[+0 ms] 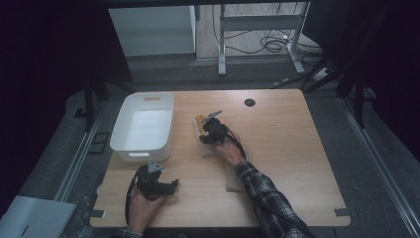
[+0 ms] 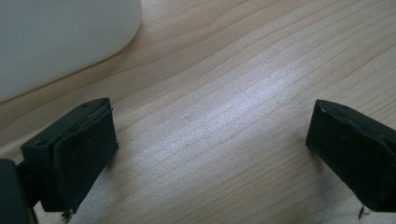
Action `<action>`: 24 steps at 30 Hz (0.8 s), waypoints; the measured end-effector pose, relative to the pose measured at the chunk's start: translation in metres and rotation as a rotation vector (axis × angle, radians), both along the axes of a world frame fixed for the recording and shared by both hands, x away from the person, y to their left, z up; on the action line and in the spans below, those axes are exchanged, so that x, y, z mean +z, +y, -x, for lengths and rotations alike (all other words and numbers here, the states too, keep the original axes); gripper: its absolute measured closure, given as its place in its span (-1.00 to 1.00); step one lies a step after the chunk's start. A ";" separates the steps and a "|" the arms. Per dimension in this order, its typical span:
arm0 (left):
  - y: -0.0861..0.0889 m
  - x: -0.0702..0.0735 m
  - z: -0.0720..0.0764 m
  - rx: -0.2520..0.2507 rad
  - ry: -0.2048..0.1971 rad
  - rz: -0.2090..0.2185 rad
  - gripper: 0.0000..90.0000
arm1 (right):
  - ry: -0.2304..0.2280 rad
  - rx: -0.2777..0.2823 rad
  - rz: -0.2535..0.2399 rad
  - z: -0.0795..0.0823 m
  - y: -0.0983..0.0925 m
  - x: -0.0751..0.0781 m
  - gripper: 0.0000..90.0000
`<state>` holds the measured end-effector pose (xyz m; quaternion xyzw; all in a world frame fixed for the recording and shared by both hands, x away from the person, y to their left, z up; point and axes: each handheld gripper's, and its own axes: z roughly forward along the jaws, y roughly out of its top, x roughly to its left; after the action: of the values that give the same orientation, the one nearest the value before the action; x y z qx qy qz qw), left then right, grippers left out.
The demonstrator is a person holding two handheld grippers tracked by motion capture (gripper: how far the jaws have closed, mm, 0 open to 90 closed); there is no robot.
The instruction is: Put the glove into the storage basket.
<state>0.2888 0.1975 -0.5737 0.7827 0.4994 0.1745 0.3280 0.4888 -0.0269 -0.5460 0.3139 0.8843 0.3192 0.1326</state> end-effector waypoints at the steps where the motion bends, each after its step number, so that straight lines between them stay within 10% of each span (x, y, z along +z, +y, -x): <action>1: 0.000 0.000 0.000 0.000 0.000 0.000 -0.96 | 0.004 -0.006 -0.001 0.000 -0.001 0.001 0.40; 24: 0.000 0.000 0.000 -0.003 -0.001 -0.003 -0.96 | 0.001 -0.007 -0.120 0.017 -0.020 0.054 0.46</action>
<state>0.2890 0.1979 -0.5737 0.7837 0.4979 0.1752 0.3274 0.4717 -0.0473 -0.4922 0.3247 0.8626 0.3708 0.1143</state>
